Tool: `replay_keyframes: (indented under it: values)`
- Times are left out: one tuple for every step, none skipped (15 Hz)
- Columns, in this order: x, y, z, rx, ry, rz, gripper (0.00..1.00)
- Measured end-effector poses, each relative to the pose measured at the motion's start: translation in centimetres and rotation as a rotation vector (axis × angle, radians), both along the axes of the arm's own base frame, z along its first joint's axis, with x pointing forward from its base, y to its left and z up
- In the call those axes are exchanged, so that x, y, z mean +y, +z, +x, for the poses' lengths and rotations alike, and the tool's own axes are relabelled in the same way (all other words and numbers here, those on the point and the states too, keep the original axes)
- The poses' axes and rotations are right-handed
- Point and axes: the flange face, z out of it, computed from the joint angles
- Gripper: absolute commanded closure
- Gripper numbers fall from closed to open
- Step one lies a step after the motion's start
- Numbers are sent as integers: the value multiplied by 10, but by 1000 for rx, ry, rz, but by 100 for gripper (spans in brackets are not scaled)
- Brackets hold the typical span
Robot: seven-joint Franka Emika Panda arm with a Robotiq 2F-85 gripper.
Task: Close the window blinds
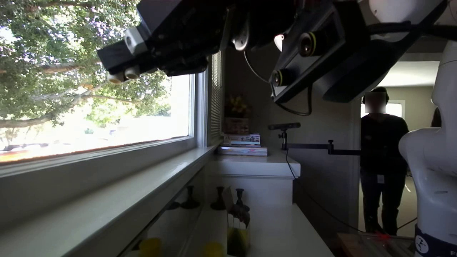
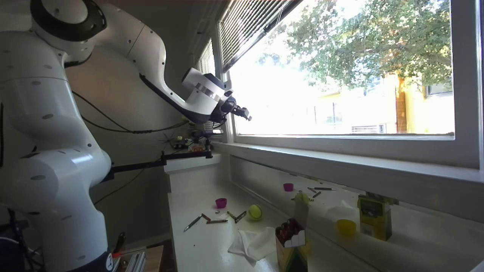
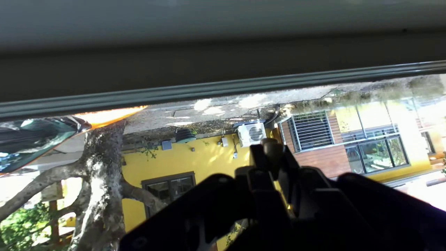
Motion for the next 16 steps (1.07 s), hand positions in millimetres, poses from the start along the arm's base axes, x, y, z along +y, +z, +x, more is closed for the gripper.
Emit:
replay_keyframes:
  values:
    - [4,-3,1,7,-1,-4,97]
    - [6,-4,3,10,-5,-6,97]
    - [8,-3,6,12,-13,-4,97]
    - [10,-1,10,12,-18,2,97]
    - [11,0,13,15,-22,12,97]
    - [12,2,16,16,-24,24,97]
    - [14,4,19,18,-25,35,97]
    - [14,5,22,20,-27,45,97]
    - [15,7,25,21,-28,55,97]
    - [15,8,27,23,-30,63,97]
    - [16,9,29,24,-31,71,97]
    - [17,10,30,25,-29,80,97]
    - [18,12,32,25,-27,88,97]
    - [19,14,34,23,-26,96,97]
    - [22,19,35,19,-23,106,97]
    - [23,23,36,13,-22,115,97]
